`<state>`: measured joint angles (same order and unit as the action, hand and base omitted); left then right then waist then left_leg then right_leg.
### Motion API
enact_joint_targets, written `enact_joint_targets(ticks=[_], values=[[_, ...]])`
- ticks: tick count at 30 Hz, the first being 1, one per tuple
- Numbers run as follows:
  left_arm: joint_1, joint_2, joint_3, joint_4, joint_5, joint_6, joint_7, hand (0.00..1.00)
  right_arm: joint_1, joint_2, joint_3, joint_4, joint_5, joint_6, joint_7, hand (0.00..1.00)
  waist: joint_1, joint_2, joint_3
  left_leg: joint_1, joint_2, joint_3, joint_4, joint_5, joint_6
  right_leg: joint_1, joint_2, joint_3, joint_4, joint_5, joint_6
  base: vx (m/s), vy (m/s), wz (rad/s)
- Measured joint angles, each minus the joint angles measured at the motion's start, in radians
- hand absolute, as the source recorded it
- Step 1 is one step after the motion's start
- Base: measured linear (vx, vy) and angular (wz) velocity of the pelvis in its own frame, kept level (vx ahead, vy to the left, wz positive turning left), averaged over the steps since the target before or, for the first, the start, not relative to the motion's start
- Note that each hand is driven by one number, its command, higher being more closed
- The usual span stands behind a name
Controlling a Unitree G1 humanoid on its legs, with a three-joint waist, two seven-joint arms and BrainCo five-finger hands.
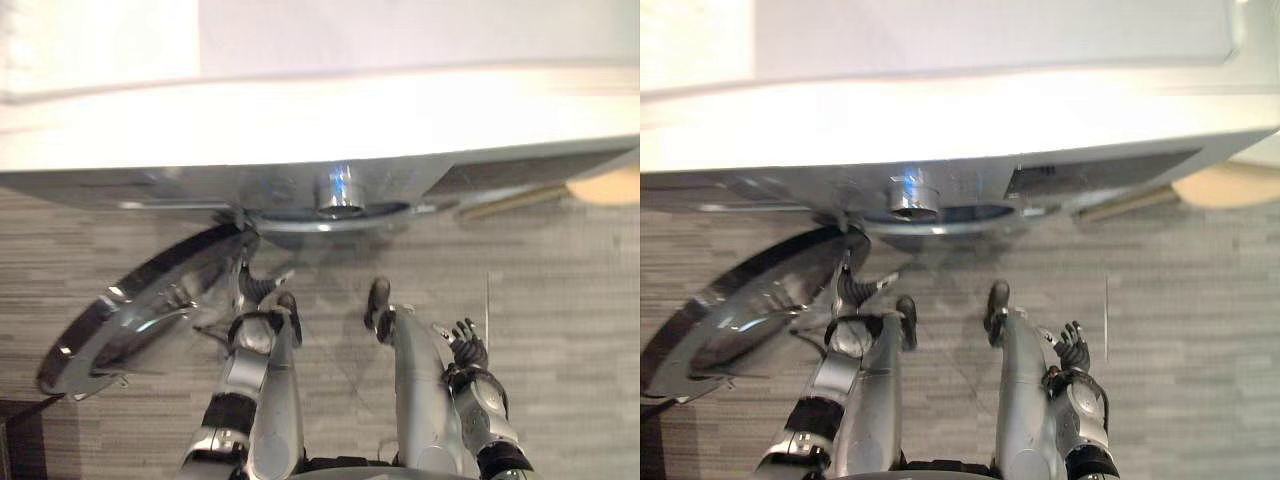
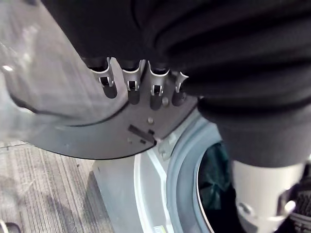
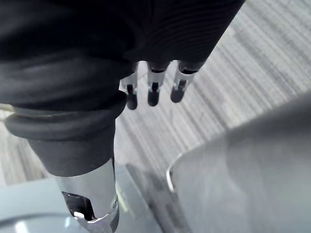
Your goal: Pick up the laundry basket with both hands and put the clothes into the washing machine.
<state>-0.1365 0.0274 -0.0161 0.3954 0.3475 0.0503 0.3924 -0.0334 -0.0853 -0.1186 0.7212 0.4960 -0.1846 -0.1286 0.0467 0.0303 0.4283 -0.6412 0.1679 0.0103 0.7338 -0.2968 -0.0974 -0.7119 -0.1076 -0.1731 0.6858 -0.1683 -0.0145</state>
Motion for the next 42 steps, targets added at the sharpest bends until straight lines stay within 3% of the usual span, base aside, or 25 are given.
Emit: enact_joint_targets(ticks=[1,2,6,8,12,15,21,24,26,28,29,30,31,32,33,34,35,36,37,38,39,42], values=[[0.062,-0.007,-0.003,0.014,-0.035,-0.028,-0.047,0.0,0.028,0.003,0.001,0.019,-0.022,0.019,0.003,0.0,-0.001,0.012,-0.053,0.077,-0.003,-0.003,-0.06,0.012,-0.006,0.078,0.0,-0.013,-0.047,-0.001,0.001,0.13,-0.046,0.19],[0.081,-0.009,-0.002,0.025,-0.037,-0.037,-0.058,0.0,0.038,0.008,0.002,0.027,-0.031,0.022,0.004,0.0,-0.001,0.013,-0.069,0.103,-0.005,-0.002,-0.079,0.016,-0.005,0.102,0.0,-0.016,-0.062,-0.002,0.003,0.14,-0.043,0.14],[0.176,-0.059,0.042,0.204,-0.043,-0.048,-0.133,0.0,0.106,0.031,-0.003,0.066,-0.088,0.058,0.029,0.0,-0.001,0.009,-0.177,0.267,-0.01,0.021,-0.226,0.048,-0.01,0.248,0.001,-0.023,-0.169,0.007,0.018,0.14,-0.021,0.03],[0.213,-0.089,0.128,0.343,-0.092,-0.043,-0.169,0.0,0.151,0.047,-0.026,0.089,-0.117,0.08,0.046,0.0,-0.007,0.006,-0.257,0.356,-0.013,0.026,-0.338,0.082,-0.009,0.343,0.004,-0.043,-0.26,0.022,0.03,0.16,-0.002,0.16],[0.228,-0.086,0.281,0.487,-0.198,-0.033,-0.201,0.0,0.178,0.07,-0.098,0.162,-0.149,0.109,0.067,0.0,-0.005,-0.003,-0.359,0.491,-0.02,0.028,-0.512,0.151,-0.011,0.477,0.012,-0.074,-0.4,0.059,0.032,0.18,0.011,0.21],[0.249,-0.085,0.347,0.558,-0.243,-0.026,-0.229,0.0,0.177,0.069,-0.139,0.214,-0.159,0.127,0.089,0.0,-0.004,0.01,-0.409,0.577,-0.019,0.04,-0.602,0.18,-0.009,0.574,0.031,-0.077,-0.522,0.108,0.042,0.19,0.05,-0.01],[0.252,-0.079,0.359,0.573,-0.319,-0.037,-0.267,0.0,0.132,0.051,-0.15,0.297,-0.232,0.147,0.114,0.0,-0.002,0.017,-0.418,0.6,-0.048,0.001,-0.613,0.208,-0.003,0.678,0.023,-0.146,-0.62,0.139,0.053,0.07,0.038,0.36],[0.251,-0.083,0.329,0.552,-0.341,-0.047,-0.284,0.0,0.084,0.037,-0.085,0.326,-0.269,0.157,0.113,0.0,0.004,0.023,-0.409,0.529,-0.069,-0.064,-0.516,0.217,0.002,0.701,0.006,-0.23,-0.621,0.138,0.053,-0.06,0.022,0.87],[0.252,-0.085,0.294,0.516,-0.341,-0.051,-0.285,0.0,0.008,0.031,-0.045,0.334,-0.28,0.159,0.112,0.0,0.03,0.037,-0.366,0.464,-0.074,-0.086,-0.366,0.219,-0.002,0.736,0.009,-0.271,-0.615,0.134,0.046,-0.16,-0.008,0.65],[0.255,-0.084,0.281,0.501,-0.34,-0.056,-0.287,0.0,-0.063,0.033,-0.019,0.358,-0.294,0.163,0.11,0.0,0.044,0.044,-0.35,0.425,-0.076,-0.09,-0.318,0.245,-0.044,0.733,-0.003,-0.287,-0.6,0.117,0.022,-0.24,0.071,0.31],[0.255,-0.095,0.286,0.466,-0.337,-0.056,-0.287,0.0,-0.11,0.039,-0.02,0.358,-0.299,0.163,0.109,0.0,0.058,0.048,-0.338,0.331,-0.049,-0.058,0.055,0.18,0.024,0.707,-0.012,-0.299,-0.561,0.111,0.01,-0.33,0.154,0.09],[0.262,-0.097,0.284,0.462,-0.336,-0.055,-0.287,0.0,-0.127,0.04,-0.019,0.348,-0.299,0.162,0.108,0.0,0.058,0.064,-0.337,0.304,-0.016,-0.025,0.269,0.176,0.03,0.71,-0.004,-0.298,-0.55,0.111,0.007,-0.26,0.134,-0.01],[0.271,-0.097,0.284,0.462,-0.336,-0.055,-0.289,0.0,-0.133,0.04,-0.019,0.346,-0.298,0.162,0.108,0.0,0.055,0.068,-0.337,0.304,-0.001,-0.009,0.365,0.177,0.028,0.714,-0.002,-0.298,-0.546,0.112,0.006,-0.17,0.116,0.05],[0.275,-0.095,0.283,0.466,-0.336,-0.055,-0.293,0.0,-0.135,0.046,-0.019,0.344,-0.297,0.162,0.108,0.0,0.05,0.065,-0.339,0.327,0.008,-0.002,0.47,0.191,0.012,0.724,-0.001,-0.301,-0.546,0.115,0.003,-0.1,0.118,0.11],[0.275,-0.085,0.262,0.479,-0.335,-0.055,-0.301,0.0,-0.118,0.044,-0.021,0.356,-0.297,0.164,0.109,0.0,0.049,0.064,-0.347,0.382,0.018,-0.008,0.439,0.25,-0.014,0.725,0.005,-0.302,-0.546,0.119,-0.002,-0.07,0.114,0.13],[0.277,-0.079,0.246,0.481,-0.334,-0.05,-0.303,0.0,-0.109,0.041,-0.025,0.355,-0.297,0.167,0.11,0.0,0.046,0.074,-0.35,0.414,0.041,-0.003,0.346,0.331,0.004,0.726,0.02,-0.303,-0.55,0.124,0.005,-0.03,0.112,0.23],[0.272,-0.075,0.223,0.5,-0.335,-0.043,-0.306,0.0,-0.098,0.04,-0.033,0.368,-0.297,0.176,0.108,0.0,0.041,0.09,-0.349,0.477,0.054,0.036,0.229,0.23,0.013,0.721,0.041,-0.283,-0.568,0.15,0.009,-0.01,0.056,0.39],[0.256,-0.052,0.219,0.507,-0.332,-0.035,-0.304,0.0,-0.087,0.045,-0.038,0.398,-0.297,0.193,0.111,0.0,0.029,0.04,-0.349,0.555,0.02,0.06,0.079,0.149,0.012,0.719,0.042,-0.223,-0.618,0.187,0.0,-0.04,0.037,0.51],[0.254,-0.043,0.212,0.518,-0.33,-0.031,-0.304,0.0,-0.083,0.042,-0.041,0.409,-0.297,0.198,0.112,0.0,0.023,0.031,-0.353,0.597,0.008,0.063,-0.008,0.107,0.01,0.724,0.035,-0.22,-0.637,0.212,0.001,-0.05,0.042,0.54],[0.256,-0.039,0.196,0.52,-0.324,-0.023,-0.304,0.0,-0.076,0.033,-0.048,0.413,-0.3,0.198,0.111,0.0,0.017,0.031,-0.362,0.678,-0.001,0.062,-0.194,0.034,0.002,0.715,0.036,-0.234,-0.644,0.223,0.002,-0.03,0.129,0.56],[0.251,-0.037,0.158,0.52,-0.316,-0.023,-0.302,0.0,-0.077,0.016,-0.051,0.416,-0.3,0.195,0.11,0.0,0.012,0.041,-0.363,0.73,-0.005,0.062,-0.332,-0.004,0.0,0.699,0.038,-0.255,-0.638,0.223,0.002,-0.02,0.207,0.53],[0.234,-0.033,0.035,0.5,-0.314,-0.024,-0.303,0.0,-0.076,-0.01,-0.077,0.434,-0.301,0.192,0.11,0.0,-0.007,0.055,-0.367,0.728,-0.023,0.026,-0.473,-0.004,0.004,0.648,0.015,-0.306,-0.618,0.227,0.008,-0.05,0.144,0.63]])
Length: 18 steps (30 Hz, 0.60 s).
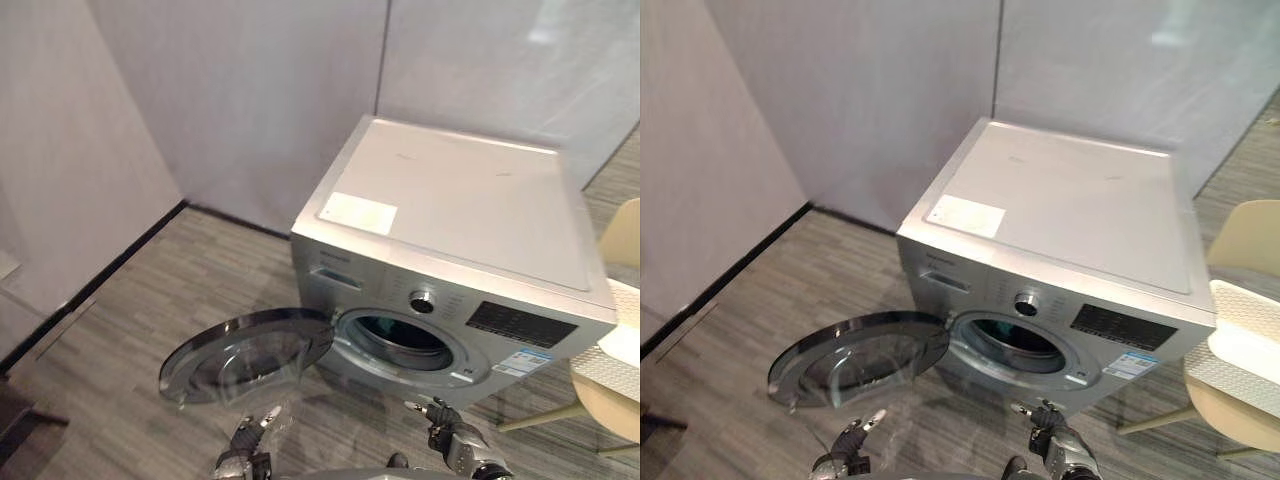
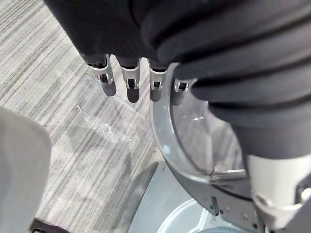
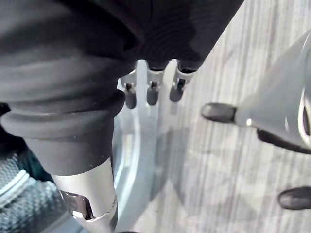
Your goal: Pick up the laundry basket with both hands and put the clothes into the washing machine.
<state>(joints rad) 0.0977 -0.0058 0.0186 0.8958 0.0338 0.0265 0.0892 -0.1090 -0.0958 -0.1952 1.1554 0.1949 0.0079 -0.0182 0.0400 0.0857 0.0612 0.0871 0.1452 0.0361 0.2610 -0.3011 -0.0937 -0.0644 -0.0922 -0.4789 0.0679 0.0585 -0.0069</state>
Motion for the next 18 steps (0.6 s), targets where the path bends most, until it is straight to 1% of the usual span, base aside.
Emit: enact_joint_targets(ticks=[1,3,5,7,8,9,10,11,12,13,14,15,16,17,18], values=[[0.014,-0.002,-0.076,-0.051,0.009,0.0,-0.002,0.0,0.018,-0.003,-0.014,0.003,0.001,0.0,-0.003,0.0,0.0,0.004,0.001,-0.004,-0.022,-0.018,-0.046,0.019,0.027,-0.02,-0.029,-0.018,0.018,0.003,0.006,-0.07,0.088,0.41],[0.028,-0.005,-0.11,-0.099,0.015,0.0,-0.005,0.0,0.032,-0.003,-0.015,0.008,0.002,0.0,-0.003,0.0,0.0,0.003,0.001,0.003,-0.038,-0.024,-0.071,0.036,0.03,-0.031,-0.051,-0.021,0.04,0.003,0.006,-0.08,0.075,0.22],[0.04,-0.015,-0.138,-0.189,0.016,-0.003,-0.026,0.0,0.051,-0.006,-0.015,0.008,0.001,0.0,-0.003,0.0,-0.003,-0.006,0.015,0.023,-0.072,-0.021,-0.107,0.063,0.05,-0.059,-0.099,-0.009,0.108,0.003,0.006,-0.13,0.076,0.0],[0.04,-0.012,-0.135,-0.221,0.015,-0.005,-0.026,0.0,0.056,-0.01,-0.017,0.004,0.001,0.0,-0.003,0.0,-0.003,-0.014,0.027,0.036,-0.099,-0.011,-0.124,0.082,0.061,-0.085,-0.137,0.011,0.163,0.003,0.007,-0.2,0.064,-0.09],[0.041,-0.003,-0.133,-0.235,0.015,-0.012,-0.025,0.0,0.061,-0.008,-0.016,-0.009,0.001,0.0,-0.004,0.0,-0.007,-0.038,0.044,0.045,-0.116,-0.005,-0.131,0.093,0.07,-0.101,-0.166,0.029,0.206,0.002,0.008,-0.33,0.061,-0.08],[0.046,0.009,-0.133,-0.24,0.015,-0.013,-0.025,0.0,0.08,0.002,-0.007,-0.037,0.001,-0.002,-0.005,0.0,-0.009,-0.052,0.053,0.051,-0.133,-0.002,-0.134,0.097,0.077,-0.117,-0.189,0.054,0.242,0.002,0.009,-0.29,0.046,-0.05],[0.054,0.013,-0.132,-0.241,0.015,-0.013,-0.025,0.0,0.095,0.007,0.001,-0.056,0.0,-0.006,-0.005,0.0,-0.012,-0.059,0.057,0.051,-0.139,-0.001,-0.127,0.097,0.078,-0.122,-0.194,0.075,0.253,0.01,0.02,-0.3,0.047,-0.14],[0.079,0.02,-0.114,-0.254,0.016,-0.012,-0.024,0.0,0.112,0.014,0.012,-0.09,0.0,-0.008,-0.001,0.0,-0.02,-0.077,0.061,0.041,-0.136,0.011,-0.107,0.093,0.093,-0.138,-0.185,0.136,0.259,0.046,0.071,-0.29,0.015,-0.22],[0.116,0.01,-0.071,-0.27,0.017,-0.011,-0.024,0.0,0.121,0.023,0.019,-0.124,0.001,-0.012,0.0,0.0,-0.019,-0.064,0.058,0.019,-0.118,0.029,-0.087,0.092,0.098,-0.199,-0.181,0.229,0.424,-0.024,0.062,-0.33,-0.005,-0.18],[0.125,0.009,-0.049,-0.27,0.017,-0.008,-0.021,0.0,0.135,0.029,0.019,-0.15,0.003,-0.023,0.0,0.0,-0.022,-0.075,0.057,0.008,-0.11,0.024,-0.076,0.093,0.095,-0.225,-0.179,0.262,0.555,-0.066,0.05,-0.21,-0.102,0.04],[0.128,0.015,-0.018,-0.271,0.017,-0.004,-0.019,0.0,0.168,0.04,0.017,-0.168,0.003,-0.03,0.002,0.0,-0.019,-0.095,0.054,-0.006,-0.098,0.008,-0.067,0.095,0.091,-0.237,-0.17,0.312,0.737,-0.108,0.05,-0.15,-0.168,0.25],[0.128,0.02,0.0,-0.278,0.016,0.0,-0.015,0.0,0.182,0.056,0.015,-0.166,0.003,-0.029,0.002,0.0,-0.003,-0.118,0.041,-0.029,-0.093,-0.008,-0.064,0.099,0.084,-0.222,-0.167,0.344,0.825,-0.11,0.044,-0.13,-0.193,0.23],[0.129,0.018,0.006,-0.287,0.015,0.0,-0.012,0.0,0.192,0.061,0.015,-0.164,0.003,-0.024,0.002,0.0,0.005,-0.128,0.036,-0.042,-0.092,-0.011,-0.063,0.1,0.081,-0.201,-0.167,0.361,0.826,-0.117,0.05,-0.11,-0.216,0.1],[0.126,-0.002,0.027,-0.306,0.014,0.001,0.0,0.0,0.202,0.061,0.008,-0.161,0.002,-0.018,0.001,0.0,0.017,-0.144,0.033,-0.063,-0.083,-0.014,-0.054,0.099,0.07,-0.186,-0.147,0.365,0.785,-0.139,0.059,-0.09,-0.206,0.13],[0.126,-0.022,0.034,-0.319,0.003,0.003,0.009,0.0,0.219,0.06,-0.006,-0.166,0.004,-0.019,0.001,0.0,0.019,-0.125,0.032,-0.078,-0.068,-0.016,-0.056,0.119,0.051,-0.18,-0.116,0.368,0.753,-0.14,0.059,-0.09,-0.177,0.12]])
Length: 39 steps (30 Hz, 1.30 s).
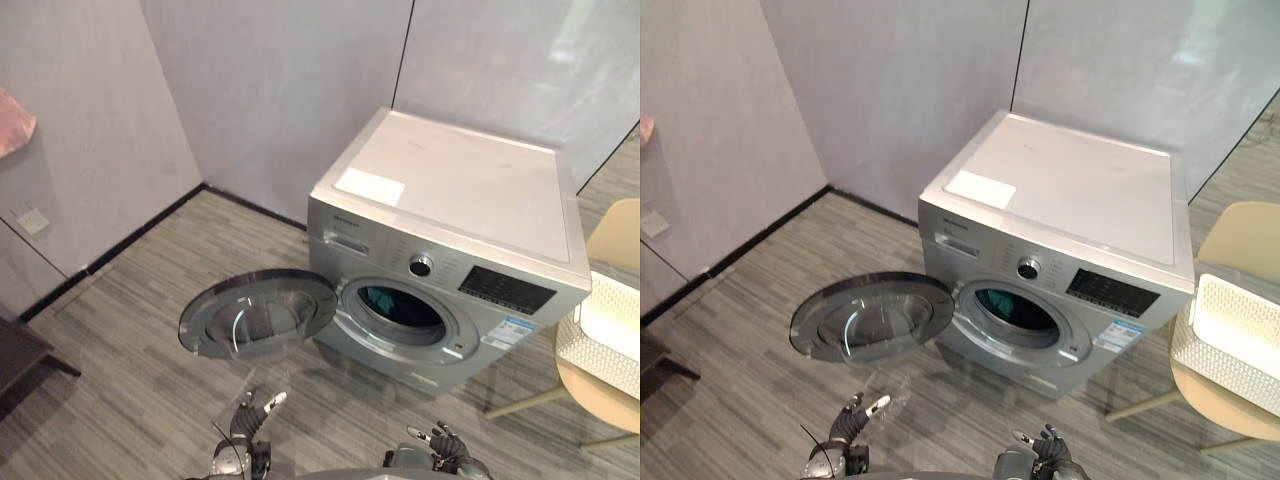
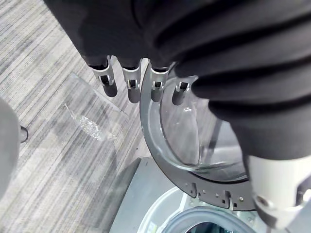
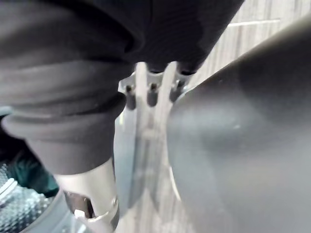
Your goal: Pick up the laundry basket with both hands and put the clothes into the washing machine.
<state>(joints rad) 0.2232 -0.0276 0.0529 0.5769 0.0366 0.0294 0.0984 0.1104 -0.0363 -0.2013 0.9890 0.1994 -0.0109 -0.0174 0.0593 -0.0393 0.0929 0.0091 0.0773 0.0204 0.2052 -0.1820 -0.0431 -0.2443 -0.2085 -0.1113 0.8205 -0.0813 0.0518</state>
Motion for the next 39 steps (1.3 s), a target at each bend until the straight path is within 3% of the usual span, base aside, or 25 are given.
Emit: enact_joint_targets(ticks=[1,2,3,5,6,7,8,13,19,22,26,33,35,39], values=[[0.002,-0.015,-0.002,-0.011,-0.009,0.0,0.003,0.0,0.008,-0.002,-0.017,-0.009,0.001,-0.001,0.0,0.0,0.006,0.015,-0.006,-0.005,0.013,-0.004,-0.005,0.012,-0.015,0.013,0.017,0.004,-0.028,-0.015,0.001,-0.08,-0.208,0.21],[-0.002,-0.031,-0.001,-0.023,-0.029,-0.005,0.017,0.0,0.027,-0.004,-0.019,-0.013,-0.003,-0.001,-0.001,0.0,0.008,0.022,-0.017,-0.005,0.023,-0.015,-0.021,0.036,-0.024,0.069,0.034,0.01,-0.12,-0.073,0.022,-0.07,-0.206,0.21],[-0.01,-0.029,0.0,-0.024,-0.039,-0.011,0.021,0.0,0.033,-0.002,-0.023,-0.007,-0.004,0.0,-0.001,0.0,0.008,0.003,-0.034,-0.02,0.015,-0.024,-0.034,0.055,-0.032,0.123,0.037,0.003,-0.242,-0.134,0.055,-0.06,-0.191,0.21],[-0.021,-0.026,0.02,-0.03,-0.077,-0.019,0.041,0.0,0.02,0.009,-0.029,0.036,-0.004,-0.001,0.0,0.0,0.012,-0.002,-0.075,-0.064,0.012,-0.021,-0.063,0.084,-0.043,0.177,0.056,0.001,-0.452,-0.168,0.039,-0.07,-0.124,0.0],[-0.024,-0.028,0.03,-0.036,-0.087,-0.02,0.047,0.0,0.006,0.008,-0.028,0.051,-0.005,0.0,-0.001,0.0,0.012,0.003,-0.084,-0.078,0.012,-0.019,-0.07,0.095,-0.049,0.184,0.069,0.003,-0.517,-0.162,0.014,-0.1,-0.105,-0.13],[-0.012,-0.032,0.037,-0.097,-0.143,-0.022,0.077,0.0,-0.005,-0.015,-0.027,0.061,-0.009,-0.001,-0.002,0.0,0.01,0.03,-0.098,-0.093,0.037,-0.033,-0.11,0.134,-0.053,0.188,0.105,-0.006,-0.611,-0.094,0.004,-0.07,-0.028,-0.06],[-0.005,-0.03,0.037,-0.127,-0.157,-0.029,0.085,0.0,-0.005,-0.016,-0.028,0.064,-0.009,-0.002,-0.004,0.0,0.011,0.032,-0.099,-0.093,0.041,-0.034,-0.124,0.147,-0.055,0.191,0.11,-0.009,-0.628,-0.08,0.0,-0.06,-0.022,0.01],[0.005,-0.013,0.025,-0.317,-0.176,-0.08,0.122,0.0,-0.005,-0.033,0.02,0.065,-0.003,-0.014,-0.006,0.0,0.01,0.028,-0.098,-0.084,0.051,-0.047,-0.207,0.212,-0.06,0.201,0.132,-0.027,-0.691,-0.027,-0.006,-0.07,-0.034,0.08],[-0.042,0.048,0.049,-0.535,-0.069,-0.084,0.14,0.0,0.014,-0.012,0.078,0.003,-0.001,-0.031,-0.003,0.0,0.009,0.009,-0.055,-0.117,0.044,-0.044,-0.216,0.237,-0.052,0.193,0.119,-0.052,-0.716,0.002,0.0,-0.09,0.022,0.07],[-0.168,0.121,0.172,-0.557,-0.022,-0.083,0.195,0.0,0.016,-0.02,0.12,-0.047,-0.002,-0.031,0.001,0.0,0.003,0.001,-0.035,-0.198,0.062,0.026,-0.198,0.233,-0.051,0.108,0.121,-0.048,-0.712,0.018,0.007,-0.13,0.013,-0.05],[-0.366,0.3,0.309,-0.514,-0.037,-0.077,0.238,0.0,-0.006,-0.037,0.181,-0.112,-0.002,-0.028,0.018,0.0,-0.019,-0.014,0.013,-0.285,0.065,0.09,-0.194,0.271,-0.034,-0.003,0.114,-0.01,-0.706,0.058,0.014,-0.08,0.023,-0.24],[-0.823,0.583,0.329,-0.225,-0.142,-0.055,0.248,0.0,-0.094,-0.032,0.21,-0.164,0.009,-0.031,0.023,0.0,-0.035,-0.08,0.065,-0.413,0.078,0.138,-0.157,0.277,-0.033,-0.097,0.115,0.036,-0.806,0.165,0.023,-0.02,0.018,-0.25],[-0.994,0.666,0.33,-0.081,-0.224,-0.048,0.201,0.0,-0.122,-0.023,0.21,-0.179,0.038,-0.031,0.023,0.0,-0.039,-0.098,0.079,-0.473,0.106,0.145,-0.133,0.277,-0.033,-0.131,0.138,0.04,-0.859,0.24,0.034,-0.05,-0.008,-0.29],[-1.165,0.674,0.284,0.047,-0.242,-0.039,0.163,0.0,-0.145,-0.018,0.212,-0.19,0.088,-0.045,0.022,0.0,-0.036,-0.111,0.106,-0.547,0.151,0.141,-0.114,0.276,-0.034,-0.184,0.181,0.043,-0.914,0.356,0.046,-0.06,-0.009,-0.27]])
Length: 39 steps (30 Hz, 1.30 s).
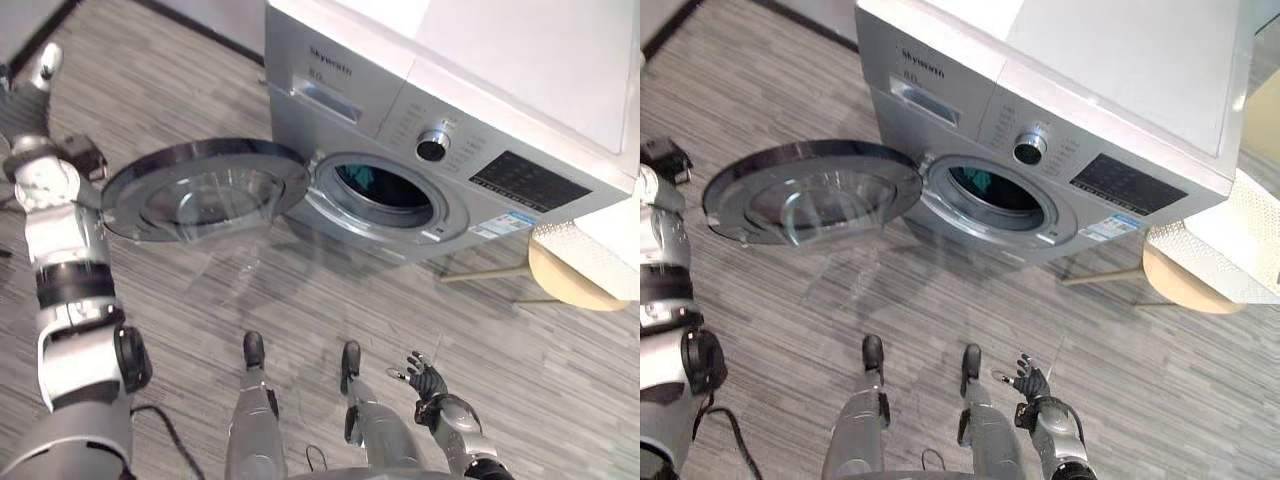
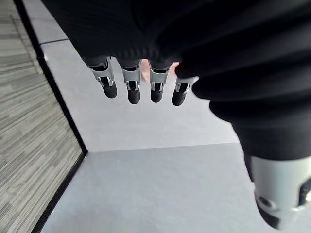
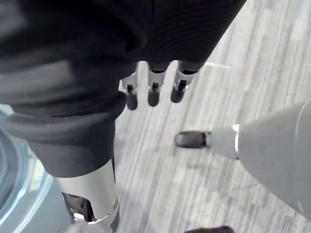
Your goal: Pick up the laundry basket with both hands and put the clothes into the washing machine.
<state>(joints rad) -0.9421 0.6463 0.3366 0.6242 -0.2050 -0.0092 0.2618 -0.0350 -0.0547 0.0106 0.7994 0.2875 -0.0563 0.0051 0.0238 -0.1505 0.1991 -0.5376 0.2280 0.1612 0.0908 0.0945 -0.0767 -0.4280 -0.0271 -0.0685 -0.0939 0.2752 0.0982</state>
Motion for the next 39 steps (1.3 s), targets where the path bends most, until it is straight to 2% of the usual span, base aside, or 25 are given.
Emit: enact_joint_targets(ticks=[4,5,8,12,15,16,17,18,19,20,22,24,25,26,27,29,31,32,33,34,35,37,39], values=[[-0.052,-0.015,-0.029,0.15,-0.044,0.001,-0.029,0.0,-0.003,-0.001,0.021,0.001,0.028,-0.009,0.0,0.0,-0.003,-0.02,0.038,-0.029,0.033,-0.002,0.015,-0.003,-0.004,-0.036,0.032,0.013,-0.004,0.065,0.009,-0.06,0.004,-0.27],[-0.063,-0.019,-0.012,0.163,-0.05,-0.042,-0.024,0.0,0.001,-0.002,0.022,0.005,0.037,-0.009,-0.001,0.0,0.0,-0.022,0.042,-0.042,0.049,-0.002,0.016,-0.004,-0.004,-0.053,0.048,0.015,-0.005,0.099,0.009,-0.06,0.009,-0.24],[-0.087,-0.033,-0.009,0.23,-0.133,-0.054,-0.046,0.0,0.001,-0.006,0.021,0.015,0.057,-0.01,-0.002,0.0,0.003,-0.024,0.043,-0.046,0.051,-0.005,0.019,-0.008,-0.007,-0.057,0.052,0.014,-0.005,0.109,0.001,-0.06,0.03,-0.06],[-0.039,-0.095,0.04,0.264,-0.136,-0.067,-0.069,0.0,-0.009,-0.005,0.021,0.04,0.057,-0.01,-0.002,0.0,0.023,-0.025,0.043,-0.035,0.048,-0.012,0.019,-0.009,-0.007,-0.045,0.051,0.015,-0.005,0.109,0.001,-0.06,0.035,0.04],[0.077,-0.189,0.093,0.307,-0.141,-0.066,-0.086,0.0,-0.011,-0.005,0.006,0.053,0.055,-0.007,-0.002,0.0,0.035,-0.026,0.043,0.021,0.034,-0.02,-0.019,-0.009,-0.008,-0.011,0.043,0.018,-0.005,0.108,0.001,-0.05,0.031,0.04],[0.129,-0.267,0.11,0.307,-0.139,-0.066,-0.101,0.0,-0.014,-0.004,-0.019,0.074,0.055,-0.003,-0.002,0.0,0.06,-0.02,0.043,0.056,0.027,-0.02,-0.043,-0.009,-0.008,0.011,0.041,0.018,-0.005,0.106,0.002,-0.04,0.032,0.07],[0.193,-0.333,0.106,0.309,-0.135,-0.064,-0.113,0.0,-0.018,0.0,-0.047,0.084,0.054,0.001,-0.002,0.0,0.072,-0.013,0.038,0.09,0.014,-0.024,-0.064,-0.009,-0.008,0.036,0.032,0.017,-0.004,0.09,0.012,-0.03,0.026,0.15],[0.233,-0.366,0.106,0.311,-0.134,-0.062,-0.114,0.0,-0.018,0.006,-0.063,0.08,0.054,0.001,-0.003,0.0,0.071,-0.014,0.035,0.105,0.002,-0.023,-0.074,-0.009,-0.008,0.047,0.022,0.017,0.004,0.064,0.014,-0.03,0.02,0.34],[0.299,-0.417,0.1,0.323,-0.121,-0.056,-0.121,0.0,-0.018,0.017,-0.094,0.078,0.053,0.0,-0.002,0.0,0.067,-0.021,0.03,0.122,-0.024,-0.02,-0.08,-0.008,-0.008,0.055,0.003,0.015,0.029,0.0,0.004,-0.06,-0.016,0.41],[0.404,-0.477,0.054,0.381,-0.07,-0.02,-0.129,0.0,-0.021,0.035,-0.136,0.079,0.043,0.0,-0.003,0.0,0.06,-0.039,0.017,0.135,-0.066,-0.014,-0.083,-0.005,-0.012,0.049,-0.04,0.013,0.074,-0.126,-0.045,-0.08,-0.032,0.29],[0.516,-0.545,0.017,0.468,-0.042,0.023,-0.128,0.0,-0.047,0.047,-0.157,0.082,0.03,0.005,-0.003,0.0,0.045,-0.03,0.01,0.154,-0.077,-0.008,-0.109,0.002,-0.017,0.023,-0.05,0.013,0.117,-0.152,-0.043,-0.11,-0.027,-0.14],[0.643,-0.654,-0.088,0.546,-0.028,0.07,-0.134,0.0,-0.043,0.068,-0.161,0.101,0.021,0.01,-0.003,0.0,0.016,-0.032,0.006,0.197,-0.093,-0.005,-0.169,0.014,-0.02,0.023,-0.056,0.027,0.122,-0.162,-0.031,-0.08,-0.016,-0.22],[0.655,-0.674,-0.127,0.553,-0.016,0.07,-0.144,0.0,-0.043,0.069,-0.16,0.113,0.02,0.013,-0.003,0.0,0.013,-0.031,0.004,0.202,-0.096,-0.005,-0.18,0.014,-0.021,0.024,-0.057,0.033,0.119,-0.168,-0.024,-0.05,-0.007,-0.14],[0.65,-0.698,-0.223,0.555,-0.002,0.077,-0.158,0.0,-0.04,0.07,-0.156,0.132,0.02,0.022,-0.003,0.0,-0.002,-0.03,0.0,0.205,-0.104,-0.004,-0.182,0.016,-0.022,0.027,-0.058,0.051,0.108,-0.168,-0.024,-0.05,-0.005,-0.27],[0.627,-0.698,-0.311,0.554,0.019,0.076,-0.166,0.0,-0.034,0.071,-0.15,0.138,0.02,0.023,-0.002,0.0,-0.019,-0.026,-0.001,0.217,-0.107,0.017,-0.184,0.016,-0.023,0.034,-0.052,0.072,0.095,-0.168,-0.023,-0.05,-0.004,-0.35],[0.561,-0.692,-0.4,0.545,0.026,0.07,-0.167,0.0,-0.019,0.067,-0.147,0.136,0.021,0.023,-0.001,0.0,-0.042,-0.019,-0.002,0.235,-0.116,0.061,-0.185,0.016,-0.023,0.04,-0.056,0.121,0.076,-0.168,-0.021,-0.06,0.006,-0.55],[0.466,-0.665,-0.427,0.51,0.022,0.061,-0.143,0.0,-0.011,0.05,-0.142,0.136,0.021,0.023,-0.001,0.0,-0.065,-0.012,-0.002,0.247,-0.126,0.11,-0.186,0.016,-0.023,0.036,-0.063,0.178,0.054,-0.166,0.002,-0.07,0.013,-0.74],[0.393,-0.647,-0.434,0.49,0.014,0.042,-0.108,0.0,-0.009,0.028,-0.133,0.136,0.021,0.022,-0.001,0.0,-0.076,-0.004,-0.004,0.248,-0.126,0.151,-0.19,0.016,-0.022,0.026,-0.064,0.215,0.035,-0.178,0.026,-0.06,-0.004,-0.51],[0.391,-0.647,-0.434,0.488,0.014,0.042,-0.107,0.0,-0.009,0.028,-0.133,0.136,0.021,0.022,-0.001,0.0,-0.076,-0.004,-0.004,0.248,-0.126,0.152,-0.19,0.016,-0.022,0.025,-0.064,0.216,0.035,-0.179,0.026,-0.1,-0.032,-0.92],[0.303,-0.617,-0.424,0.43,-0.034,0.001,-0.062,0.0,-0.008,-0.002,-0.135,0.131,0.02,0.021,-0.002,0.0,-0.096,0.019,-0.002,0.248,-0.11,0.197,-0.193,0.023,-0.009,0.006,-0.056,0.238,0.034,-0.174,0.02,-0.08,-0.06,-0.73],[0.262,-0.595,-0.389,0.377,-0.087,-0.025,-0.034,0.0,0.001,-0.009,-0.137,0.128,0.02,0.021,-0.002,0.0,-0.116,0.026,-0.003,0.247,-0.106,0.202,-0.193,0.027,-0.005,-0.017,-0.038,0.241,0.114,-0.168,0.006,-0.06,-0.057,-0.71],[0.222,-0.559,-0.335,0.32,-0.166,-0.068,-0.001,0.0,0.03,-0.024,-0.146,0.126,0.02,0.013,-0.003,0.0,-0.145,0.032,-0.009,0.26,-0.108,0.218,-0.193,0.035,-0.017,-0.022,-0.025,0.261,0.133,-0.15,-0.013,0.0,-0.088,-0.33],[0.217,-0.534,-0.28,0.309,-0.222,-0.099,0.013,0.0,0.058,-0.04,-0.17,0.121,0.021,0.004,-0.004,0.0,-0.146,0.05,-0.033,0.274,-0.087,0.258,-0.193,0.037,-0.021,-0.025,-0.008,0.27,0.119,-0.15,-0.013,0.03,-0.101,-0.66]])
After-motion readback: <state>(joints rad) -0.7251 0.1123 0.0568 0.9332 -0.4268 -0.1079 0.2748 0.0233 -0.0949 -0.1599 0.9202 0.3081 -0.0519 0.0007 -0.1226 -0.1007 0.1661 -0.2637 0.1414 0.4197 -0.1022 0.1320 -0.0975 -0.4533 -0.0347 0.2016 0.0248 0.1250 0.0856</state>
